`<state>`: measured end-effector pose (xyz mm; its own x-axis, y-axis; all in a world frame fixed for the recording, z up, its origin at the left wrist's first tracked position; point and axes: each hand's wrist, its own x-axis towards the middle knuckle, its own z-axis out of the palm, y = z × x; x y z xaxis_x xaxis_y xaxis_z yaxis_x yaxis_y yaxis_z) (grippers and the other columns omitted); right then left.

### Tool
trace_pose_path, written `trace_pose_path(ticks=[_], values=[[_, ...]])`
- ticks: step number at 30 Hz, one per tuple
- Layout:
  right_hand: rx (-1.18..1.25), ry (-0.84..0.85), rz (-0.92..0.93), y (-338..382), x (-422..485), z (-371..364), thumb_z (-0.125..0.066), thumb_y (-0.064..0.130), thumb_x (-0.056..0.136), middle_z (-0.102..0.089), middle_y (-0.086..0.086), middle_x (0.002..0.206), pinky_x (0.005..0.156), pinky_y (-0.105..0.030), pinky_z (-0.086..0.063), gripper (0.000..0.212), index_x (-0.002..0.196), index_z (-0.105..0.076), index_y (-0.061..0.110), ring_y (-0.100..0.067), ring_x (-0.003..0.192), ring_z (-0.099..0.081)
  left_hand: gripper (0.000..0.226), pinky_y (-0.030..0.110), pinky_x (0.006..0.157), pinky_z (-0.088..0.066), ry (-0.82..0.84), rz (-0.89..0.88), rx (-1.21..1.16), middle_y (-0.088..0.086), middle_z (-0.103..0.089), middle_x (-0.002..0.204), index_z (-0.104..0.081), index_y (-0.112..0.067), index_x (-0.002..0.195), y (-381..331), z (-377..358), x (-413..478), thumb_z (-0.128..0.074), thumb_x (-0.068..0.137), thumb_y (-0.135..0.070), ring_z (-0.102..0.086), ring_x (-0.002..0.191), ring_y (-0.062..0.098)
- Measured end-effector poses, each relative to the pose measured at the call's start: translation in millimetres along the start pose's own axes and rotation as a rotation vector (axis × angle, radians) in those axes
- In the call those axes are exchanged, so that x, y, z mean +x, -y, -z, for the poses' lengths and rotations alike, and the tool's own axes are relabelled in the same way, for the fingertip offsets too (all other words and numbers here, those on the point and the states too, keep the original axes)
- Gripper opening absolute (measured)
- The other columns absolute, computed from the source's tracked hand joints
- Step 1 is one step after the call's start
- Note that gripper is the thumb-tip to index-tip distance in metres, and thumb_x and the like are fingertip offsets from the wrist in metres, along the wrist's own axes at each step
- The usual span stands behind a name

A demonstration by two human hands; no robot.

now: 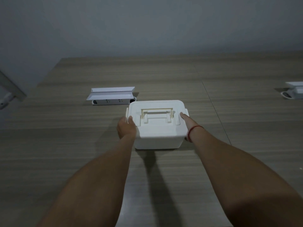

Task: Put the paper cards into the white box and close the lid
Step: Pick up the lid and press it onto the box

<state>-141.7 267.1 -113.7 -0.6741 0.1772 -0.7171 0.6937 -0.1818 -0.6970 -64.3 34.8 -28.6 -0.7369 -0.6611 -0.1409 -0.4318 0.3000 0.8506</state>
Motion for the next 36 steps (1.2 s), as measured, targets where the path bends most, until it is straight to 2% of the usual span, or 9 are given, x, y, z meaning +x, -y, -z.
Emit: trace_pose_path(ticks=[2,4,6,10,19,22,28,32,36], values=[[0.007,0.024,0.015,-4,18,2,-0.083,0.064,0.029,-0.07,-0.002,0.115,0.1,-0.044,-0.051,0.105,0.124,-0.061,0.023,-0.026,0.102,-0.071,0.033,0.039,0.086,-0.047,0.001,-0.036,0.044,0.025,-0.065,0.111,-0.064,0.005,0.106,-1,-1,2,-0.045,0.099,-0.021,-0.06,0.106,0.038],[0.028,-0.05,0.037,0,-13,1,-0.089,0.061,0.023,-0.071,-0.002,0.115,0.098,-0.042,-0.052,0.117,0.127,-0.059,0.017,-0.025,0.099,-0.071,0.032,0.04,0.087,-0.047,-0.001,-0.04,0.053,0.025,-0.065,0.112,-0.063,0.005,0.104,-2,-1,3,-0.044,0.098,-0.02,-0.059,0.105,0.039],[0.079,-0.132,0.104,14,-59,-1,-0.094,0.044,0.038,-0.07,-0.006,0.113,0.095,-0.038,-0.053,0.096,0.121,-0.061,0.008,-0.027,0.1,-0.07,0.032,0.039,0.089,-0.046,0.002,-0.038,0.074,0.024,-0.062,0.118,-0.061,0.004,0.109,-3,-2,2,-0.043,0.099,-0.02,-0.057,0.109,0.039],[-0.159,-0.37,0.27,29,-119,-12,-0.079,0.034,0.073,-0.061,-0.017,0.127,0.095,-0.037,-0.051,0.063,0.121,-0.057,-0.002,-0.033,0.115,-0.062,0.036,0.039,0.097,-0.042,0.025,-0.046,0.101,0.022,-0.056,0.131,-0.054,0.002,0.126,-5,-2,-2,-0.038,0.102,-0.02,-0.051,0.121,0.036],[-0.39,-0.49,0.406,25,-119,-25,-0.054,0.025,0.094,-0.064,-0.022,0.123,0.092,-0.039,-0.048,0.031,0.111,-0.067,0.001,-0.039,0.113,-0.061,0.033,0.039,0.094,-0.043,0.032,-0.048,0.127,0.023,-0.059,0.127,-0.058,0.0,0.12,-3,-3,4,-0.039,0.1,-0.019,-0.054,0.117,0.038],[-0.325,-0.46,0.363,35,-121,-28,-0.051,0.035,0.095,-0.061,-0.021,0.127,0.096,-0.041,-0.047,0.042,0.116,-0.063,0.0,-0.038,0.117,-0.059,0.043,0.039,0.098,-0.044,0.06,0.06,0.095,0.021,-0.056,0.133,-0.053,0.0,0.129,-16,-3,10,-0.044,0.099,-0.029,-0.054,0.121,0.038],[-0.358,-0.345,0.226,51,-116,-53,-0.067,0.062,0.069,-0.049,-0.015,0.14,0.111,-0.043,-0.036,0.09,0.135,-0.046,0.005,-0.034,0.13,-0.046,0.095,0.048,0.11,-0.037,0.167,0.314,0.029,0.016,-0.039,0.147,-0.031,-0.006,0.145,-42,-14,16,-0.056,0.077,-0.068,-0.04,0.134,0.035],[-0.428,-0.258,0.254,44,-116,-43,-0.065,0.047,0.076,-0.041,-0.016,0.144,0.11,-0.043,-0.037,0.082,0.14,-0.035,0.004,-0.033,0.132,-0.042,0.087,0.047,0.108,-0.039,0.179,0.204,0.103,0.017,-0.042,0.145,-0.034,-0.007,0.143,-28,-9,10,-0.061,0.076,-0.056,-0.043,0.131,0.037],[-0.717,-0.254,0.437,20,-122,-30,-0.057,0.039,0.091,-0.024,-0.018,0.157,0.114,-0.042,-0.029,0.086,0.152,-0.011,0.0,-0.034,0.143,-0.029,0.09,0.047,0.108,-0.036,0.21,-0.055,0.322,0.02,-0.035,0.149,-0.019,-0.004,0.149,-5,1,-8,-0.06,0.084,-0.051,-0.037,0.136,0.039]])
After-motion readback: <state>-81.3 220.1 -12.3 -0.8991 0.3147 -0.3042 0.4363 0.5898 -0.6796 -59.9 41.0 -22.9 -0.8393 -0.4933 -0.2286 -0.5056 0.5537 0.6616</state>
